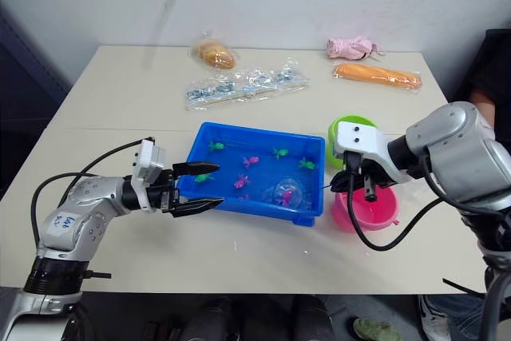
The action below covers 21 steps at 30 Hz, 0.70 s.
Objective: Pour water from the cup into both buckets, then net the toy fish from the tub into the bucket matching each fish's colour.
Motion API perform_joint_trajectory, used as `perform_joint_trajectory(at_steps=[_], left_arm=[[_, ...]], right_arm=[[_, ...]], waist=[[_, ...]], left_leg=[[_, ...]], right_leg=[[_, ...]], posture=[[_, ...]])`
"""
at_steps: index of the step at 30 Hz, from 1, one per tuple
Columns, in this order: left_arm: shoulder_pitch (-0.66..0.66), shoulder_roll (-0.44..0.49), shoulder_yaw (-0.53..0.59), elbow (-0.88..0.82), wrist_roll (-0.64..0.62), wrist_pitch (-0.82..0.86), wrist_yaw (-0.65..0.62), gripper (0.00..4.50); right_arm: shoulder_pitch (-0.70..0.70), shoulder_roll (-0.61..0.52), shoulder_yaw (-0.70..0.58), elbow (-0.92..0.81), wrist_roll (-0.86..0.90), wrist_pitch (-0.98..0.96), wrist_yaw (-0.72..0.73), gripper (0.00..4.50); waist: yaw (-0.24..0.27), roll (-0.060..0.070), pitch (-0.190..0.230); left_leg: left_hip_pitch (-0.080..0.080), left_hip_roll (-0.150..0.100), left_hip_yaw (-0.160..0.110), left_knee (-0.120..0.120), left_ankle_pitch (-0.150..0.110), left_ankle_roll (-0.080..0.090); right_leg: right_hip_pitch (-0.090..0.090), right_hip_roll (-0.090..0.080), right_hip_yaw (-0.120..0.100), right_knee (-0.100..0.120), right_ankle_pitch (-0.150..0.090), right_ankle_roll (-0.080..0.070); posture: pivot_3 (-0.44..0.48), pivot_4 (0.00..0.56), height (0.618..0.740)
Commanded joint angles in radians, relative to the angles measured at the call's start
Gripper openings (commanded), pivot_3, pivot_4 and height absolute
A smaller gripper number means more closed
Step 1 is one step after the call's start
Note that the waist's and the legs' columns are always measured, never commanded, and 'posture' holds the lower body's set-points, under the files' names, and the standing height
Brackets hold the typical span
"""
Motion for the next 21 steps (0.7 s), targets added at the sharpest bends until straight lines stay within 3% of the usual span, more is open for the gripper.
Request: perform_joint_trajectory(at_steps=[1, 7, 14, 21], left_arm=[[0.01, 0.013, 0.029, -0.041, -0.006, -0.021, 0.004, 4.47], [0.037, 0.01, 0.051, -0.074, -0.029, -0.012, 0.017, 4.47], [0.007, -0.009, 0.06, -0.064, -0.043, -0.052, -0.006, 4.47], [-0.065, -0.032, 0.002, -0.035, -0.061, -0.034, -0.072, 4.47]], right_arm=[[-0.008, 0.003, -0.041, 0.001, 0.069, 0.032, -0.011, 0.0], [0.041, -0.001, -0.163, 0.01, 0.175, 0.094, -0.079, 0.0], [0.217, -0.075, -0.458, -0.08, 0.37, 0.211, -0.11, 0.0], [0.478, -0.087, -0.82, -0.22, 0.465, 0.37, -0.24, 0.0]], waist=[[-0.003, 0.0, 0.0], [-0.006, 0.0, 0.0], [0.007, 0.0, 0.0], [0.021, 0.0, 0.0]], left_leg=[[0.0, 0.0, 0.0, 0.0, 0.0, 0.0], [0.0, 0.0, 0.0, -0.001, 0.0, 0.0], [0.0, -0.001, -0.001, 0.0, 0.0, 0.0], [0.0, -0.001, 0.0, 0.0, 0.0, 0.0]], right_leg=[[0.0, 0.0, 0.0, 0.0, 0.0, 0.0], [-0.001, 0.0, 0.0, 0.0, 0.0, 0.0], [0.0, -0.001, 0.0, 0.0, 0.0, 0.0], [0.0, -0.001, 0.0, 0.001, 0.0, 0.0]], posture=[[0.0, 0.15, 0.74], [0.0, 0.15, 0.74], [0.0, 0.15, 0.74], [0.0, 0.15, 0.74]])
